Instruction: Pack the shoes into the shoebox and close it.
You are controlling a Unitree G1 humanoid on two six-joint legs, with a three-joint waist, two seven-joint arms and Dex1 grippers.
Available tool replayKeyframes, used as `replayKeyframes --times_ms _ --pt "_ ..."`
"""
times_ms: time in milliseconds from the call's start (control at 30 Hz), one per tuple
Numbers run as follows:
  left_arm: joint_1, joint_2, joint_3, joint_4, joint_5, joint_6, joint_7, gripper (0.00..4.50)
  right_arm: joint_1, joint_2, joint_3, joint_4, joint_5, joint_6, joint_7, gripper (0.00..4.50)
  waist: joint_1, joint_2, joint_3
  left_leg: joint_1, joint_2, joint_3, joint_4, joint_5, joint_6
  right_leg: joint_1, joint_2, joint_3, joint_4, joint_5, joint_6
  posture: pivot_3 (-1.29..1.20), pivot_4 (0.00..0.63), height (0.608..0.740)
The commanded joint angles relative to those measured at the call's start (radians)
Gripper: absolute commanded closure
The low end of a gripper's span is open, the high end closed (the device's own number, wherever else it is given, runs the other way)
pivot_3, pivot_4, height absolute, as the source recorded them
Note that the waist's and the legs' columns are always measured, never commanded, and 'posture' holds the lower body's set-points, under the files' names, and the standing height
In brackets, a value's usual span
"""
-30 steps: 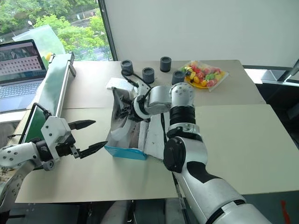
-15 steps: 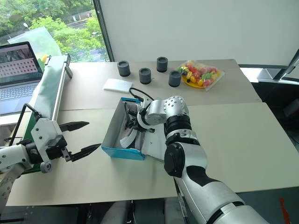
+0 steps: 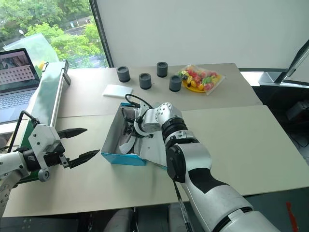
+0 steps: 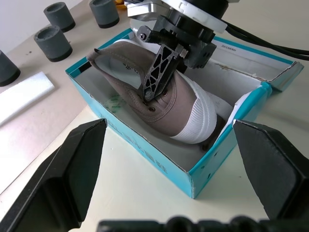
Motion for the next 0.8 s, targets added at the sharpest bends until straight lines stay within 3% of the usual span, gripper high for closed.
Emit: replayKeyframes --times_ms 33,233,300,333,433,567,667,800 --pt "0.0 0.002 0.018 -0.032 -0.001 -0.018 0.007 0.0 -0.053 0.116 0.011 0.04 -0.03 -0.052 0.022 2.24 0.002 0.0 0.0 0.002 0.001 0.0 0.0 0.0 0.0 0.001 0.001 0.0 0.001 0.0 -0.001 0.0 0.15 0.726" --pt "-0.006 0.001 0.006 -0.026 0.004 -0.017 0.01 0.0 -0.174 0.093 -0.01 0.016 0.017 0.008 0.098 0.29 0.004 0.0 0.0 -0.002 0.002 0.0 0.0 0.0 0.0 -0.003 0.002 0.0 0.002 0.0 -0.002 0.0 0.15 0.726" --pt "-0.015 0.003 -0.002 -0.022 0.006 -0.017 0.01 0.0 -0.204 0.072 -0.015 0.001 0.024 0.029 0.108 0.03 0.004 0.0 0.0 -0.008 0.001 0.0 0.0 0.0 0.0 -0.009 0.001 0.0 0.002 0.002 -0.005 0.0 0.15 0.726" --pt "-0.02 0.004 -0.005 -0.019 0.006 -0.017 0.01 0.0 -0.216 0.06 -0.016 -0.006 0.024 0.043 0.113 0.03 0.005 -0.001 0.0 -0.017 0.001 0.0 0.0 0.0 0.0 -0.02 0.001 0.0 0.006 0.004 -0.009 0.0 0.15 0.726" --pt "-0.035 0.007 -0.014 -0.009 0.007 -0.018 0.008 0.0 -0.225 0.023 0.012 -0.063 0.006 0.079 0.145 0.03 0.004 0.0 0.0 -0.023 0.001 0.0 -0.003 -0.001 0.001 -0.025 0.001 -0.001 0.007 0.004 -0.009 0.0 0.15 0.726" --pt "-0.061 0.009 -0.025 0.007 0.009 -0.017 0.007 0.0 -0.151 -0.061 0.058 -0.349 0.061 0.236 0.238 0.03 0.006 0.0 0.0 -0.03 0.001 0.001 -0.002 -0.001 0.001 -0.032 0.0 0.0 0.008 0.004 -0.009 0.0 0.15 0.726" --pt "-0.072 0.007 -0.035 0.014 0.011 -0.017 0.009 0.0 -0.037 -0.119 0.084 -0.65 0.138 0.364 0.316 0.76 0.023 -0.001 0.0 -0.034 0.001 0.0 -0.001 -0.001 0.001 -0.035 0.0 -0.001 0.008 0.004 -0.009 0.0 0.15 0.726" --pt "-0.078 0.007 -0.035 0.031 0.007 -0.02 0.002 0.0 0.096 -0.188 0.092 -0.955 0.301 0.509 0.466 2.2 0.032 -0.001 0.0 -0.034 0.0 0.001 0.0 -0.001 0.001 -0.034 -0.001 -0.002 0.007 0.004 -0.009 0.0 0.15 0.726"
